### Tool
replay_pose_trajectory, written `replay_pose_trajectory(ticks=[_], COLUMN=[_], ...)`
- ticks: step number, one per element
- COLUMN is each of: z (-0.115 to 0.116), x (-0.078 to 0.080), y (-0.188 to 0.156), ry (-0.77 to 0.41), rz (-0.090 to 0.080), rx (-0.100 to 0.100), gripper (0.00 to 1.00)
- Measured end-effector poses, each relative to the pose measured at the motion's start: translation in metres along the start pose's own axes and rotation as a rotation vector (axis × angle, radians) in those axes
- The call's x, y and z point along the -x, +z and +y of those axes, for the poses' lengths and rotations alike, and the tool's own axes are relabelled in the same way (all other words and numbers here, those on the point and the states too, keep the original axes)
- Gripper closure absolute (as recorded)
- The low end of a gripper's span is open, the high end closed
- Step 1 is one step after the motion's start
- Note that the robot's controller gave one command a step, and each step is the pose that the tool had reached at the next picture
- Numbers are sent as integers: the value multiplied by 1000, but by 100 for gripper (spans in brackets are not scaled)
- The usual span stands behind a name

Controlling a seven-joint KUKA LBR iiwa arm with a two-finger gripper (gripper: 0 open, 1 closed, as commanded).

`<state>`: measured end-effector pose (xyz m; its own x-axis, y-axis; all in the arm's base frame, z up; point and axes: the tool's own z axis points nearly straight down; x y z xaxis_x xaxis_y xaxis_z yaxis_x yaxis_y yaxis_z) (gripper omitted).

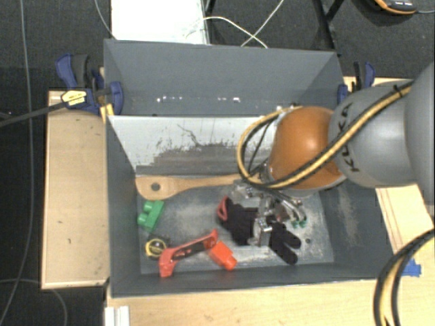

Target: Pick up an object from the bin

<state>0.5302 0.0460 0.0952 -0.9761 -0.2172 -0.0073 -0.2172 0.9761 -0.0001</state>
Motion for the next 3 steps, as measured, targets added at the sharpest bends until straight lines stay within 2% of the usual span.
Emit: replay_pose_trajectory(ticks=[1,2,3], z=[6,-5,5], x=[-1,10,5], y=[6,25,-61], ry=[119,-62,-2], rz=[0,-3,1], rx=[0,1,1], gripper=[0,0,0])
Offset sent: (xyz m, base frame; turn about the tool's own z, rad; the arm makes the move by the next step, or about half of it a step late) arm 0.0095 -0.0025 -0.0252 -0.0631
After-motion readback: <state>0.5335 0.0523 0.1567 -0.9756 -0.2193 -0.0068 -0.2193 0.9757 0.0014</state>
